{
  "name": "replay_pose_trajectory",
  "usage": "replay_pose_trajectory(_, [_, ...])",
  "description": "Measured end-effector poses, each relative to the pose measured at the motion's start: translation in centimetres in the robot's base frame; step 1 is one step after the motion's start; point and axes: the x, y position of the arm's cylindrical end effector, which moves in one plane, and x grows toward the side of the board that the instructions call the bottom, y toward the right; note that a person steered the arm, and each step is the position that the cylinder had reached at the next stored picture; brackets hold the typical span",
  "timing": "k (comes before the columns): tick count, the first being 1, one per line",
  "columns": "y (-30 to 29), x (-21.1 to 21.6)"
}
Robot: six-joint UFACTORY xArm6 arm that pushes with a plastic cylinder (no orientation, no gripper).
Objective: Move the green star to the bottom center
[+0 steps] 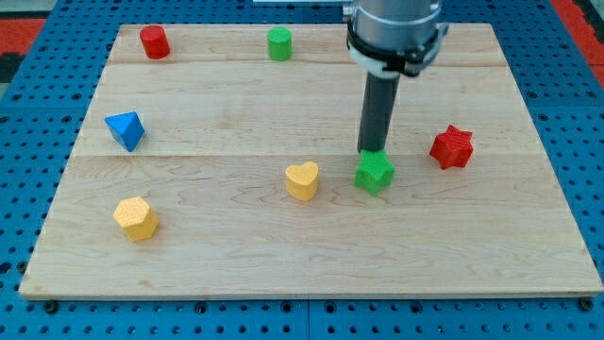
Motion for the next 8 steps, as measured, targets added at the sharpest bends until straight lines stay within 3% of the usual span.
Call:
replay_pose_trajectory(2, [5.3, 5.8])
replay_pose_trajectory(4, [-6.6, 7.8])
replay_pose_trajectory(7, [-14.1, 6.7])
replay_pose_trajectory(8, [-9.0, 3.8])
